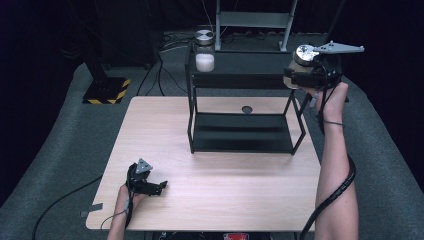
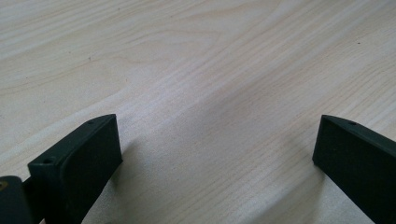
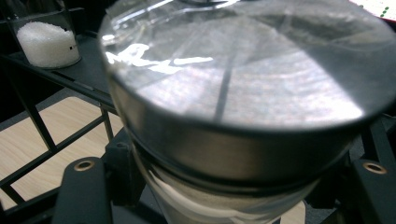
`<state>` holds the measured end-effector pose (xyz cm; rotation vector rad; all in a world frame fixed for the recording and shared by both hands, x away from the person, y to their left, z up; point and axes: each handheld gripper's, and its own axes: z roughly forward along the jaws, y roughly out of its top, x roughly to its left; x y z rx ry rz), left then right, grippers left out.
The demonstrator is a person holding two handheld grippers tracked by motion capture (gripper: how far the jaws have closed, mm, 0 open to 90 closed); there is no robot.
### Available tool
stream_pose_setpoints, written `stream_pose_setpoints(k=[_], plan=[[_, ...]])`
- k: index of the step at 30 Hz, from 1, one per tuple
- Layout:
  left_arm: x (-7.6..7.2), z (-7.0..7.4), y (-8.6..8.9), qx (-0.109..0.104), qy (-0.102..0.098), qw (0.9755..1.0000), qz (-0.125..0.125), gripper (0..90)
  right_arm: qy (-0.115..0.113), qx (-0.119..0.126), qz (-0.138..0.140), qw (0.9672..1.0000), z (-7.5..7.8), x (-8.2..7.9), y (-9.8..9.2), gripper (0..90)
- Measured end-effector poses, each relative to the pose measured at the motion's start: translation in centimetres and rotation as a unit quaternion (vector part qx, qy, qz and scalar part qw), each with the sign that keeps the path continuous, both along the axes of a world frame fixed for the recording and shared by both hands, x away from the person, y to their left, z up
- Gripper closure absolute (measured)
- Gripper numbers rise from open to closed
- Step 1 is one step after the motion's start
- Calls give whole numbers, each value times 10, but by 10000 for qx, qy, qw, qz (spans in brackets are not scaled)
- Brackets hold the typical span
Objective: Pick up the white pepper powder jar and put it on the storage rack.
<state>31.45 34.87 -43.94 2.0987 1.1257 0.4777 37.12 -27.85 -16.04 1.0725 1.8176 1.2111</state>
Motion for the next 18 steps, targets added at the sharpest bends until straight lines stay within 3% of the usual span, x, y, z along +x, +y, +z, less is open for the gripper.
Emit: stream_pose_setpoints(k=[18], plan=[[0, 0, 0, 4, -3, 10000, -1, 3, 27, 60, -82, 9999, 10, 12, -2, 302]])
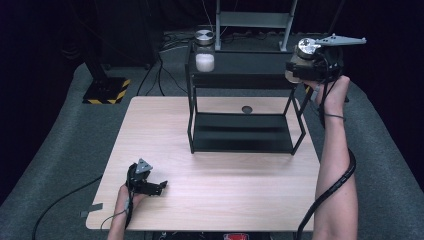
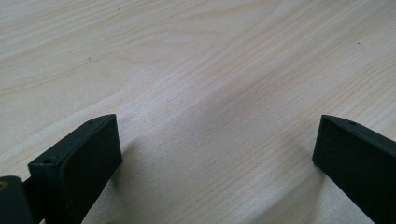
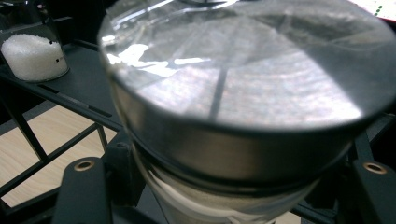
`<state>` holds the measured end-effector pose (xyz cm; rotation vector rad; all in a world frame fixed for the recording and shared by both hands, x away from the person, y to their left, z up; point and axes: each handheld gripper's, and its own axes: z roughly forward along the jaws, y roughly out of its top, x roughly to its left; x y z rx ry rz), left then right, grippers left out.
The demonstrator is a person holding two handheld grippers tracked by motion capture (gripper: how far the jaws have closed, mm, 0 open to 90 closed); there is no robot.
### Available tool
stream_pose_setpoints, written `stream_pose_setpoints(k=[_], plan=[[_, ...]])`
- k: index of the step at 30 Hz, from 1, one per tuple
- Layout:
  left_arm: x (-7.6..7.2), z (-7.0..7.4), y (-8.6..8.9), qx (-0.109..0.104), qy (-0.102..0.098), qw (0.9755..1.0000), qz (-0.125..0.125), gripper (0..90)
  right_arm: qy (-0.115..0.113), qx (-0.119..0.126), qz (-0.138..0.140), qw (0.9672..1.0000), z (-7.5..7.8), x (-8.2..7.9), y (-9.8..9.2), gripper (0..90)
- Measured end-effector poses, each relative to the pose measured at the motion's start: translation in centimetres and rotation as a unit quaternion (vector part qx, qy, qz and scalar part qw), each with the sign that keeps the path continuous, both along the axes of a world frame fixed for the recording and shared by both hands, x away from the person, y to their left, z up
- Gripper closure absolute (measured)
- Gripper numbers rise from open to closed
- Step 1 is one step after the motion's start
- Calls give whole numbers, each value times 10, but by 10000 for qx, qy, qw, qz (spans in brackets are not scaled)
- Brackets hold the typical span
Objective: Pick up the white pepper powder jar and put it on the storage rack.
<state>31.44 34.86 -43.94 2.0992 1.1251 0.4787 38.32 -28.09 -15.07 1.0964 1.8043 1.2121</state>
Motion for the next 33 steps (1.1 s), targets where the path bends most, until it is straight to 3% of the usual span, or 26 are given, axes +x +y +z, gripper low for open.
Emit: stream_pose_setpoints(k=[15, 33], plan=[[0, 0, 0, -17, -3, 10000, 11, 4, 23, 8, -21, 10000, 7, 10, 1, 303], [0, 0, 0, 1, 3, 10000, 1, 3, 99, 32, -104, 9999, 5, 24, -3, 303]])
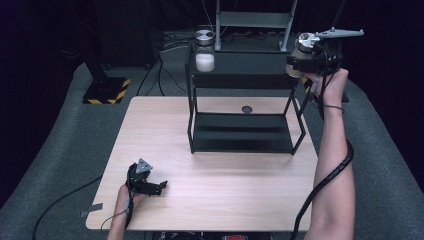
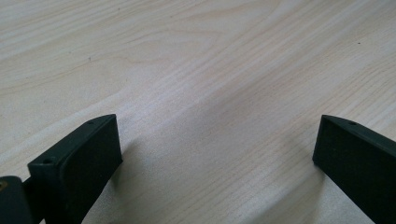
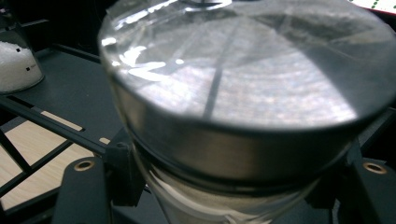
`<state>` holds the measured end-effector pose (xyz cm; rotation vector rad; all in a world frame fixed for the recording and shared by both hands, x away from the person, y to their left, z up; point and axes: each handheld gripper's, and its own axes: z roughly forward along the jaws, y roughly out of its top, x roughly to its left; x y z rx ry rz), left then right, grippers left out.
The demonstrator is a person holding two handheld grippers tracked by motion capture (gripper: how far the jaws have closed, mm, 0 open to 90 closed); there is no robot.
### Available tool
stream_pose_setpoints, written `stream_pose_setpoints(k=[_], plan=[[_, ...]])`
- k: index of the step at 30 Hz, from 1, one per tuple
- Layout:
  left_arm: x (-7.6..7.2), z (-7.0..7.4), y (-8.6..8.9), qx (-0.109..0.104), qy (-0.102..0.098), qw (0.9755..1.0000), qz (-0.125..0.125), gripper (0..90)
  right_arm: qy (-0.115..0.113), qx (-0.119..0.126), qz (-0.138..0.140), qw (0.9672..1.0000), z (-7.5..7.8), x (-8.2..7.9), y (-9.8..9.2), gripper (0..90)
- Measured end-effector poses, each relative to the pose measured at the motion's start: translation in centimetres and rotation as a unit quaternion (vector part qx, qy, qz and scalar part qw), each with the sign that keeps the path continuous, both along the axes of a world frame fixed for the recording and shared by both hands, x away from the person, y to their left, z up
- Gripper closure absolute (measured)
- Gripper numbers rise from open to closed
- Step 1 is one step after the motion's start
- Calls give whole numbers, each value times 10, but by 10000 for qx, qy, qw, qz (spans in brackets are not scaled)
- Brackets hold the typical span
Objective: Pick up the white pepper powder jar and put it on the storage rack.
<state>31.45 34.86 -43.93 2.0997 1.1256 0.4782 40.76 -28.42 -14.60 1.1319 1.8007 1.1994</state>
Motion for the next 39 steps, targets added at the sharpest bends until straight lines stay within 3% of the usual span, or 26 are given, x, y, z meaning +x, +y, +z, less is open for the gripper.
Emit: stream_pose_setpoints(k=[39], plan=[[0, 0, 0, 1, -4, 10000, 0, 3, 165, -122, -26, 9998, 6, 29, 7, 303]])
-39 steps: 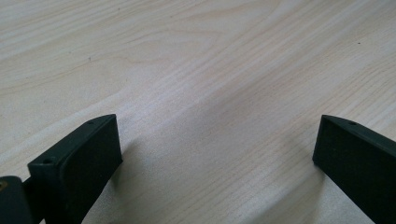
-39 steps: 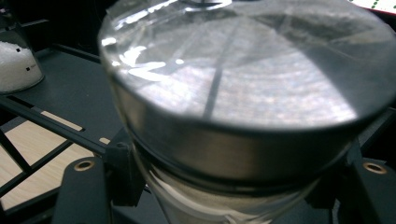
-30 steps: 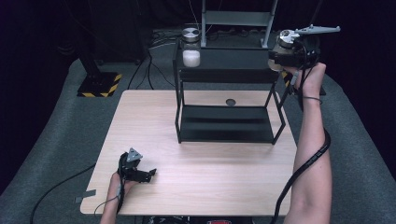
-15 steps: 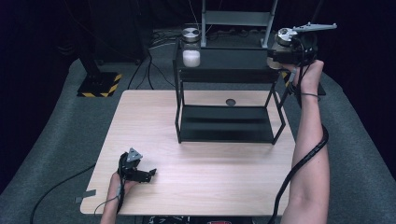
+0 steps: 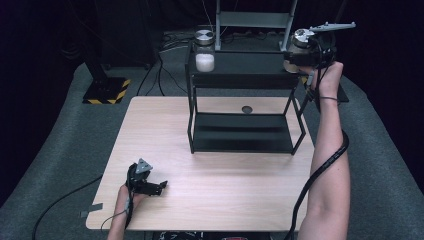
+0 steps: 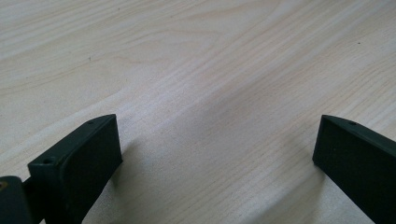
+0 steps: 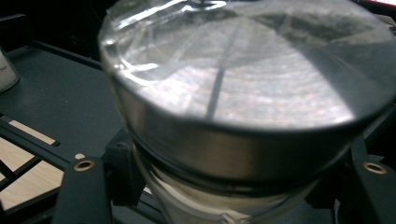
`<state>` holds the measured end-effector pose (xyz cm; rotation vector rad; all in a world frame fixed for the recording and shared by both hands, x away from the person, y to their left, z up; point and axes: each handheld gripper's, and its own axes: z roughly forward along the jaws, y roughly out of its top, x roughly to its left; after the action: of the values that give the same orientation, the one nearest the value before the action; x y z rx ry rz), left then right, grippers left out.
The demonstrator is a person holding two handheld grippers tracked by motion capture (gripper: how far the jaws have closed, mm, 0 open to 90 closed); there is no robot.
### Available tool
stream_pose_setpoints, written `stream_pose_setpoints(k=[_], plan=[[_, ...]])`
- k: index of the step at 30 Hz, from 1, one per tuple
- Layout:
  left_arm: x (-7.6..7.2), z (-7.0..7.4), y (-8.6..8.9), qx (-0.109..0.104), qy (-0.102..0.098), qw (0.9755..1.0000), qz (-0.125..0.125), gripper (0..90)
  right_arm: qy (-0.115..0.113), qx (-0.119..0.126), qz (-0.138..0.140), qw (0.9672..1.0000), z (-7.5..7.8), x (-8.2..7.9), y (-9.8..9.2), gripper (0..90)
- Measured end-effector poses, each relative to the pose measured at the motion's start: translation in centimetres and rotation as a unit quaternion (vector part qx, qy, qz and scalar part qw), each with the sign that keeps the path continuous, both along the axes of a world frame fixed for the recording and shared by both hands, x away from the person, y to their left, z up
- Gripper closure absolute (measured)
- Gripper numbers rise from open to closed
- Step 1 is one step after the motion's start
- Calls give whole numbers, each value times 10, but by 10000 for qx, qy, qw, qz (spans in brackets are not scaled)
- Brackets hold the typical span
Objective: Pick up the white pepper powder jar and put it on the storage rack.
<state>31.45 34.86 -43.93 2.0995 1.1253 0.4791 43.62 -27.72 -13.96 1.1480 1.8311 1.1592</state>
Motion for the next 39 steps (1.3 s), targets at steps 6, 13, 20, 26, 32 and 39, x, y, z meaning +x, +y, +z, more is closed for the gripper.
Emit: stream_pose_setpoints(k=[6, 13, 20, 26, 32, 39], plan=[[0, 0, 0, -5, 1, 10000, 1, 4, 35, -28, 36, 10000, -1, 6, 4, 303], [0, 0, 0, -7, 1, 10000, 2, 3, 96, -48, 12, 9999, -1, 11, 6, 303], [0, 0, 0, -8, 1, 10000, 3, 3, 118, -107, 19, 9999, 0, 14, 11, 303], [0, 0, 0, -6, 1, 10000, 1, 3, 162, -186, 38, 9997, 1, 18, 16, 303], [0, 0, 0, -5, 0, 10000, 1, 3, 289, -176, 61, 9994, 3, 24, 19, 303], [0, 0, 0, -4, 0, 10000, 0, 3, 474, -122, 52, 9988, 7, 30, 20, 303]])
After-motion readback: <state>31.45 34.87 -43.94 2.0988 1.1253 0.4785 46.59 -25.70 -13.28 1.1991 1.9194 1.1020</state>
